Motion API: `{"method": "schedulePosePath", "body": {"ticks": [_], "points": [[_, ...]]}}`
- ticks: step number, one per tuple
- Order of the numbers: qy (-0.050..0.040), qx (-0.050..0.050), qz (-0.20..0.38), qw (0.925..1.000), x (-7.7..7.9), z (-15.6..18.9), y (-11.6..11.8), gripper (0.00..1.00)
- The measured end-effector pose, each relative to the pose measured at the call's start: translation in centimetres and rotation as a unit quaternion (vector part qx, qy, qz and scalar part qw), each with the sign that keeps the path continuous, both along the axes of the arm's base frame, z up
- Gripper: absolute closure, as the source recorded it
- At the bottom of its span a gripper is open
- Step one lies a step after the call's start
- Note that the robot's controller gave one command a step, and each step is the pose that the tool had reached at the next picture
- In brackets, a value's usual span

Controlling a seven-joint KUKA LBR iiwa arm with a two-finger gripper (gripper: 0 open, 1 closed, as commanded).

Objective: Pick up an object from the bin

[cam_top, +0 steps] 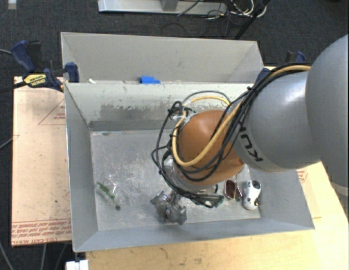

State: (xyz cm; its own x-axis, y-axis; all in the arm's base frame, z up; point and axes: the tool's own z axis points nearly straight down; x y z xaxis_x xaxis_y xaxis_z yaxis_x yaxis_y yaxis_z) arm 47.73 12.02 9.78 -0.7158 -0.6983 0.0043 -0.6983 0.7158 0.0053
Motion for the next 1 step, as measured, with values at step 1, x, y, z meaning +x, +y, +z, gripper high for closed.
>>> {"method": "schedulePosePath", "body": {"ticks": [1], "points": [[-0.003,0.0,0.0,1.0,0.15,-0.63,0.03,1.0]]}}
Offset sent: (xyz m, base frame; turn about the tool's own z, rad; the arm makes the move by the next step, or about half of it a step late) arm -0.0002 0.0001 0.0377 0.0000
